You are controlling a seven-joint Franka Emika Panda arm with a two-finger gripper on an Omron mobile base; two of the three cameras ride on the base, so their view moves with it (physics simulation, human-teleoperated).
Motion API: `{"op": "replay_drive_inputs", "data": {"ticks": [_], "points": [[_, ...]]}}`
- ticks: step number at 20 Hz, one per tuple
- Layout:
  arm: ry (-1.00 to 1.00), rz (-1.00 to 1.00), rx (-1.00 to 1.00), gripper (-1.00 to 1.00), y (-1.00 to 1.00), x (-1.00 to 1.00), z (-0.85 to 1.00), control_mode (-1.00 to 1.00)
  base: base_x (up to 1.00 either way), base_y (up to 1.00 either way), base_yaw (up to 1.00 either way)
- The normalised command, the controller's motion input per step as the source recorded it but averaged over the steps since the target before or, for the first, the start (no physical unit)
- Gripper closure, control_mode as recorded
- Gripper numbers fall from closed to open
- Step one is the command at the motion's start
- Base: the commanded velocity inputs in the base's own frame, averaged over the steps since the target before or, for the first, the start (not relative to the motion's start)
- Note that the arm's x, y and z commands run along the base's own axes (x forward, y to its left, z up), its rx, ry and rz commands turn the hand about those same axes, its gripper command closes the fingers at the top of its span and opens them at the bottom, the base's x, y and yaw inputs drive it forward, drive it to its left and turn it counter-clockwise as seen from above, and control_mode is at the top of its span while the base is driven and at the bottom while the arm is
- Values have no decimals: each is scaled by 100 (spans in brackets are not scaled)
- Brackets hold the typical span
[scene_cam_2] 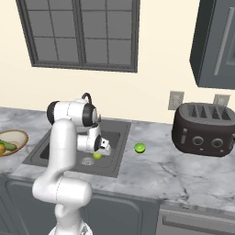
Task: There is a mixed pile of frozen fruits and vegetables on the counter. Locate all the frozen vegetables and place the items in a bowl on the counter. Take all the frozen fruits and defrost them in a running sink.
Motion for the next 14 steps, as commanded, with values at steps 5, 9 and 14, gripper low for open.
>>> {"op": "replay_drive_inputs", "data": {"ticks": [5, 9, 14], "points": [[4, 0, 0, -100, -1, 0, 39, -100, 0, 0, 0], [3, 0, 0, -100, -1, -5, 42, -100, 0, 0, 0], [5, -1, 0, -100, -10, -16, 34, -100, 0, 0, 0]]}}
